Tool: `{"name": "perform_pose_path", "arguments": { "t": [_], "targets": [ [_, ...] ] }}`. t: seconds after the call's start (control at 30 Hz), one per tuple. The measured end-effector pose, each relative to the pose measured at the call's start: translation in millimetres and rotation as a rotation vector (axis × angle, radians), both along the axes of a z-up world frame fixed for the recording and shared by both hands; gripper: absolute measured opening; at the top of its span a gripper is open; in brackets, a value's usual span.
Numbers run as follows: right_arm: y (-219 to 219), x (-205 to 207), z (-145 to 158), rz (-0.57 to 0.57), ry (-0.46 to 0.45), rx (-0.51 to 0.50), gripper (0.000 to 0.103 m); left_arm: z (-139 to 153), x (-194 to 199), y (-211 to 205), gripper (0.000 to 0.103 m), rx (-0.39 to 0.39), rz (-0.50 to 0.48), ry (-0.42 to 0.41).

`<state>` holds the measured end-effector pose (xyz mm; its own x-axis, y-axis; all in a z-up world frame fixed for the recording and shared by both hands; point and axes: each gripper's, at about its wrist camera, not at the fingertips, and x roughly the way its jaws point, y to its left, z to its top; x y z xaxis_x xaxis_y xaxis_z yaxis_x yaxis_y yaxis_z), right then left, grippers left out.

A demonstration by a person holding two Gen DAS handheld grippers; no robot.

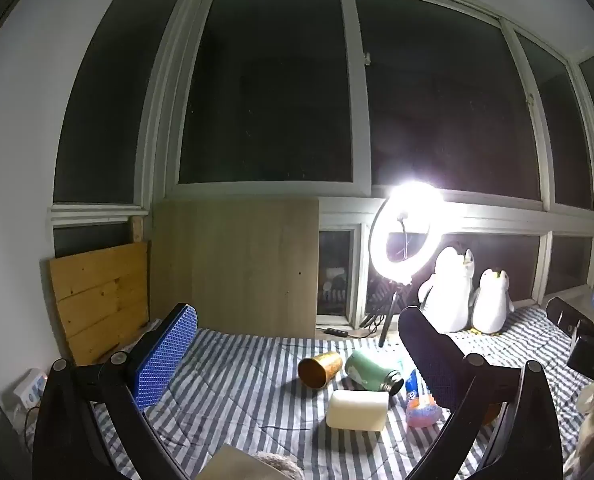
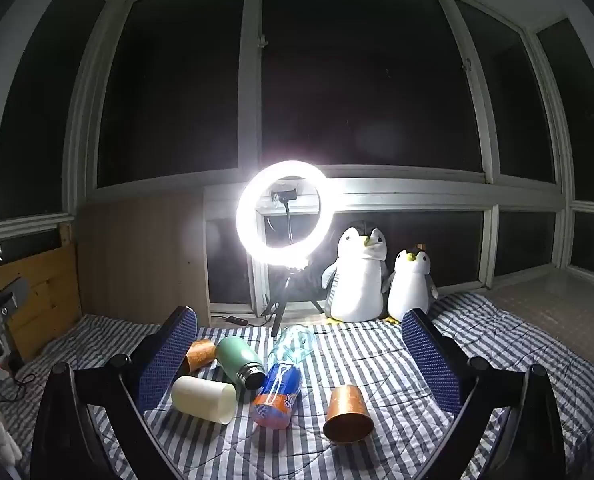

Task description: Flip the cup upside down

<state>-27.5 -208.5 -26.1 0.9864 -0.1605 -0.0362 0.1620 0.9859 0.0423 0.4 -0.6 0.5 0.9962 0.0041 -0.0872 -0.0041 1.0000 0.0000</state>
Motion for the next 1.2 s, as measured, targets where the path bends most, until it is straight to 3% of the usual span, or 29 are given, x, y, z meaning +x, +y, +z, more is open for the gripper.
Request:
{"name": "perform_pose_path", "arguments": {
  "t": [1.2],
  "targets": [
    [-2.9, 3.0, -4.4, -0.026, 0.009, 0.006, 0.101, -8.0, 8.2, -3.4, 0.102, 0.004, -0.014, 0.025]
  ]
}}
